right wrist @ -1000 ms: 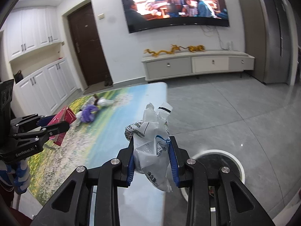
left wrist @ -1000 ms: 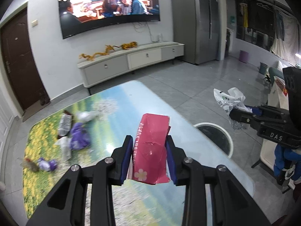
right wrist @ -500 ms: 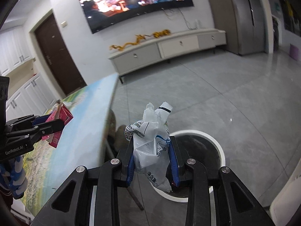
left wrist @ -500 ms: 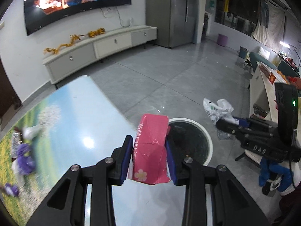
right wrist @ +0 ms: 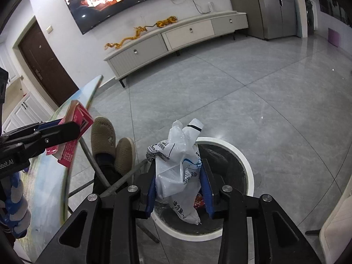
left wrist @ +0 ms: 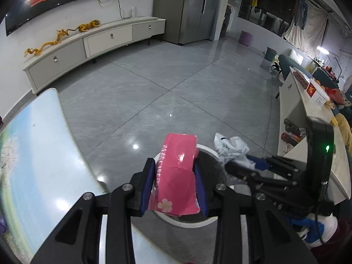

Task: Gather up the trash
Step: 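Carry both items over the bin and open both grippers to drop them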

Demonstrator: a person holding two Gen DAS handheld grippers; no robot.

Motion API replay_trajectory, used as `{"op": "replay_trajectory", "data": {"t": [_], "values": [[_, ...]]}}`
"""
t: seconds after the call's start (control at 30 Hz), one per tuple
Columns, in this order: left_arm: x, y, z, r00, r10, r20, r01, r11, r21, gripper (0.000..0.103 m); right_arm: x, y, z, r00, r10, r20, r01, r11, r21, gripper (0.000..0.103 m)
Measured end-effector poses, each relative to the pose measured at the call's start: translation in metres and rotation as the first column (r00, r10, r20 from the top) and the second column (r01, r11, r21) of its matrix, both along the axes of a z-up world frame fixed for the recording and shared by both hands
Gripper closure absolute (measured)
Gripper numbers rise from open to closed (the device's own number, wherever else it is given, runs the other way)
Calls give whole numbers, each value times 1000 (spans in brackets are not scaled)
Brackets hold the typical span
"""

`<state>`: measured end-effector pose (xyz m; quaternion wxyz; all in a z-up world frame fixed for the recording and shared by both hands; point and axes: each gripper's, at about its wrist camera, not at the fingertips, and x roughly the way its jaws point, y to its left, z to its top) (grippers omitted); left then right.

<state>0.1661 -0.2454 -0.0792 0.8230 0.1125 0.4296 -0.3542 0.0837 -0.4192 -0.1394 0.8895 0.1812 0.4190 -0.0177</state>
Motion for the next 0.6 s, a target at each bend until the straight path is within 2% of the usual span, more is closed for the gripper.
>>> {"op": "replay_trajectory", "data": {"t": [0.03,0.1,0.17,0.33,0.6], "values": [[2,-3,-2,1000,-3,-9,3,1000,-5,68,1,-1,-2,1000,-3,-3,3,1000,1,66],[6,-9,-5,1000,-6,-27,5,1000,-18,53,3,-3,-6,1000,-14,-12,14,1000,1,64],[9,-13,-5,999,-5,-37,3,999,-35,46,3,-5,-9,1000,-23,-20,23,1000,0,60],[11,-22,-6,998,-9,-61,5,999,-54,46,1,-7,-14,998,-45,-39,45,999,-4,56],[6,-9,2,999,29,-25,-30,999,-39,46,-1,-3,-6,999,-42,-30,41,999,-8,56]]}}
